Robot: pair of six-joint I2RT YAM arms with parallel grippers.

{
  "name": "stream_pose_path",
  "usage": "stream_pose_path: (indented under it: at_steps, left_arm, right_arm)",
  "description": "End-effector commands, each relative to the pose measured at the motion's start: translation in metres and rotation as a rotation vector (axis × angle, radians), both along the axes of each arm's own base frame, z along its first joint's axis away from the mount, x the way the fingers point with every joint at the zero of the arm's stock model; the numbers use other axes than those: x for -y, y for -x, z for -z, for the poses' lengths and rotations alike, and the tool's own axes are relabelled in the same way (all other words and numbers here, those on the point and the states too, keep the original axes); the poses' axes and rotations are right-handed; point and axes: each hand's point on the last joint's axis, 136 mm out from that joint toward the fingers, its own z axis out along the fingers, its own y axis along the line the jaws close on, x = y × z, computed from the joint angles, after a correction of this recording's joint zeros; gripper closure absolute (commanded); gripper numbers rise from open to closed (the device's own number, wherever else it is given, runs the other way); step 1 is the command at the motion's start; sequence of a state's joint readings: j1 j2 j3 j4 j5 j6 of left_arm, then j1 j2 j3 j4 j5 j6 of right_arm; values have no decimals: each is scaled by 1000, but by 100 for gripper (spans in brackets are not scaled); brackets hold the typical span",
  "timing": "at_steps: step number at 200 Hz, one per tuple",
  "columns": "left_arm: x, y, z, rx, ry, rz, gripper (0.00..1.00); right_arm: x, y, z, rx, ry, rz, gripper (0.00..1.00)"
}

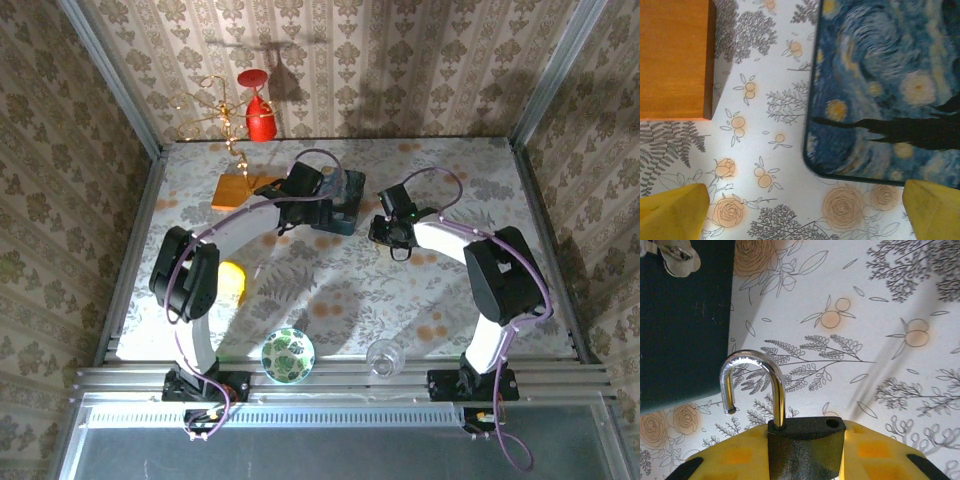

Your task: Unlock a padlock with a key

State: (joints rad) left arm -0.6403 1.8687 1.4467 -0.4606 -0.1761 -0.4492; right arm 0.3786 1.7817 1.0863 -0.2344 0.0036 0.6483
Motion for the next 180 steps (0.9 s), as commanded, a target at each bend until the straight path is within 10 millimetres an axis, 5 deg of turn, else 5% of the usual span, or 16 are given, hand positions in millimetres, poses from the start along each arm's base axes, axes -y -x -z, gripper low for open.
stream_pose_path:
  at_steps: [1,104,180]
  left_arm:
    - [5,0,-20,38,-32,33,0]
    - [79,-8,-14,120,-355,260,0]
    - [69,-3,5,107,-520,270,0]
  right_arm:
    - [9,-1,-17,42,24,24,100]
    - [37,32,-8,-110,52,-18,100]
    - [60,40,21,-275,82,-61,99]
